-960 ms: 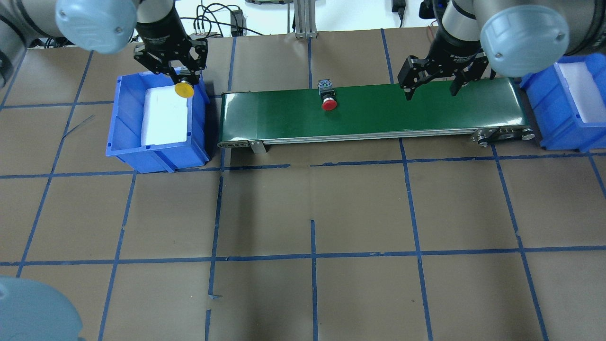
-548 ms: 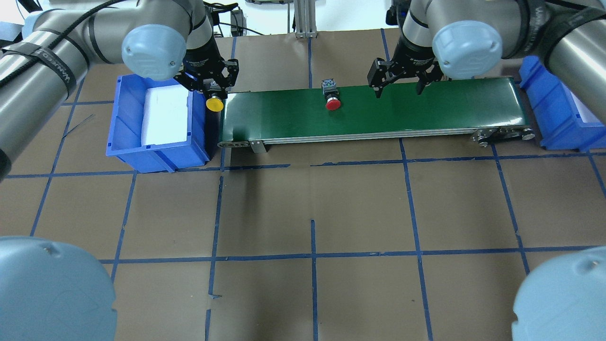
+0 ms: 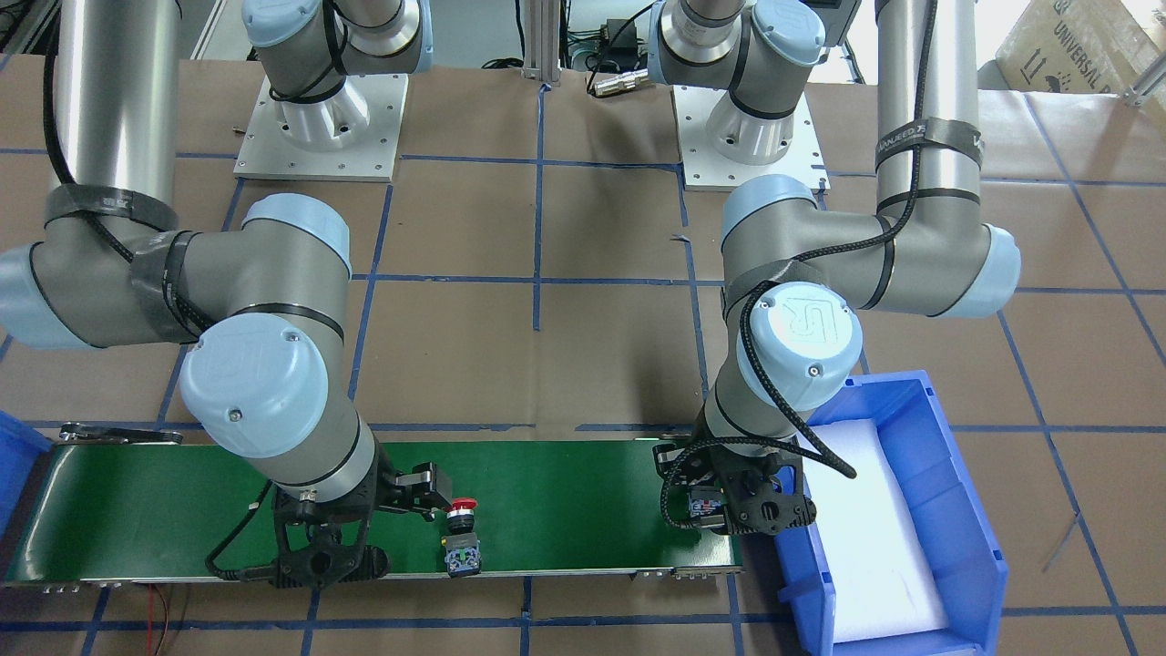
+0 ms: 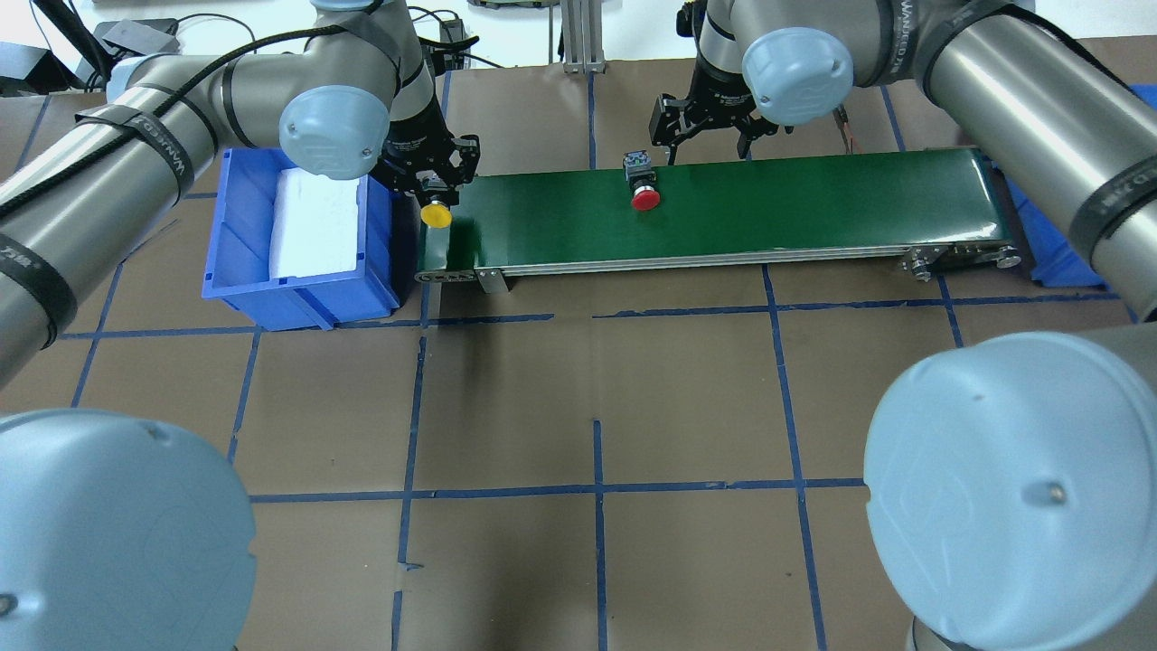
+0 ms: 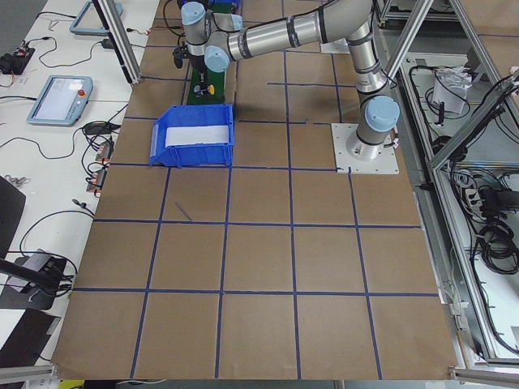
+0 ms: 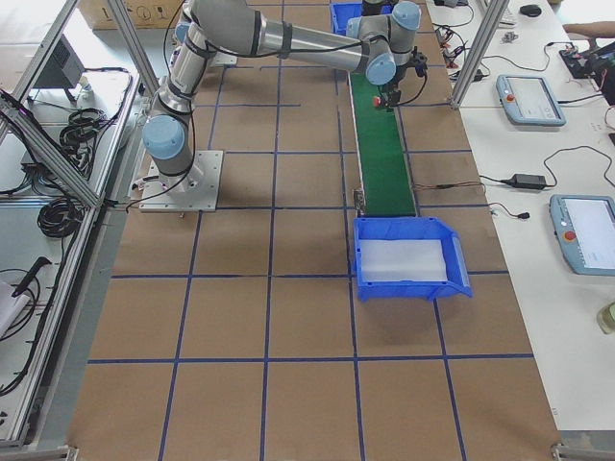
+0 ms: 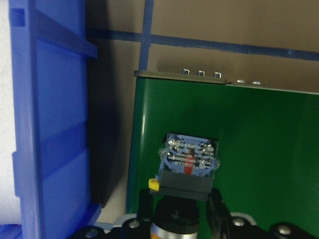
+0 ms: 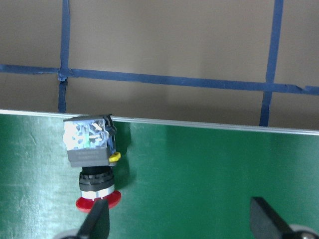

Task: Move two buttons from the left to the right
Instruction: 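Place the yellow button on the conveyor while the right gripper follows the red button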

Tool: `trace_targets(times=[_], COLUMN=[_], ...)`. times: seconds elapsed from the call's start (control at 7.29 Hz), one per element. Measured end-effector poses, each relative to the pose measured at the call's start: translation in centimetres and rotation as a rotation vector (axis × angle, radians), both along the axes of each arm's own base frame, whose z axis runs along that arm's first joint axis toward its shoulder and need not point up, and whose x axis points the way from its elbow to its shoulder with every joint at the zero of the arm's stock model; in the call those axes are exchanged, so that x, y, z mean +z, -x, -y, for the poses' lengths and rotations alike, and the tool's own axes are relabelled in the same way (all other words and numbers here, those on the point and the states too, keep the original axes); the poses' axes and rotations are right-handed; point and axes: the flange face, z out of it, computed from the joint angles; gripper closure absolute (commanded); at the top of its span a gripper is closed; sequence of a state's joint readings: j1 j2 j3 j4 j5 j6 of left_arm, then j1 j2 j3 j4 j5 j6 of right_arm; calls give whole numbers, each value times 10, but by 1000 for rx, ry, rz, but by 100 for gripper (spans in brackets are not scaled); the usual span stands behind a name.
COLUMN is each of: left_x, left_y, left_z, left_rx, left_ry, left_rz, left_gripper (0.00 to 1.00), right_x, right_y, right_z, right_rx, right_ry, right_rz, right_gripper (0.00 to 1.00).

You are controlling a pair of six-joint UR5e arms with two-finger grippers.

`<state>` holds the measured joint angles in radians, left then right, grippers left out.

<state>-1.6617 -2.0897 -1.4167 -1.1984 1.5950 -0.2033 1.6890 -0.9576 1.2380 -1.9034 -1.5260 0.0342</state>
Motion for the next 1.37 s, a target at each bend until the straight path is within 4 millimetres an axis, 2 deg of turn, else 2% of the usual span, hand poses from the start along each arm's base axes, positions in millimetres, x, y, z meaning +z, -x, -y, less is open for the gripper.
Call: trace_targets(times=[0.14,0.41,0.69,0.82,0.96,1.23,1.37], left_x=[-4,-5,13,32,59,121,151], left_y=[2,-1,-8,-14,-28,-66,-84], left_z=[1,4,4,-1,-8,-36,-54], left_rx=[-3,0,5,9,16,31,42], left_ry=[-3,3,17,13,9,20,33], left_rz=[0,0,4,9,11,13,14], left_gripper=[0,0,0,0,0,0,0], right_x=[-5,-13,-22,-26,-30,-39,-42], right_y=[-5,-17,-23,-25,-25,-26,-26], right_z=[10,24,33,36,39,41,42], right_rx=[1,4,4,5,5,5,5], right_ry=[6,15,22,24,25,26,25], right_rz=[1,2,2,2,2,3,4], right_gripper=[0,0,0,0,0,0,9])
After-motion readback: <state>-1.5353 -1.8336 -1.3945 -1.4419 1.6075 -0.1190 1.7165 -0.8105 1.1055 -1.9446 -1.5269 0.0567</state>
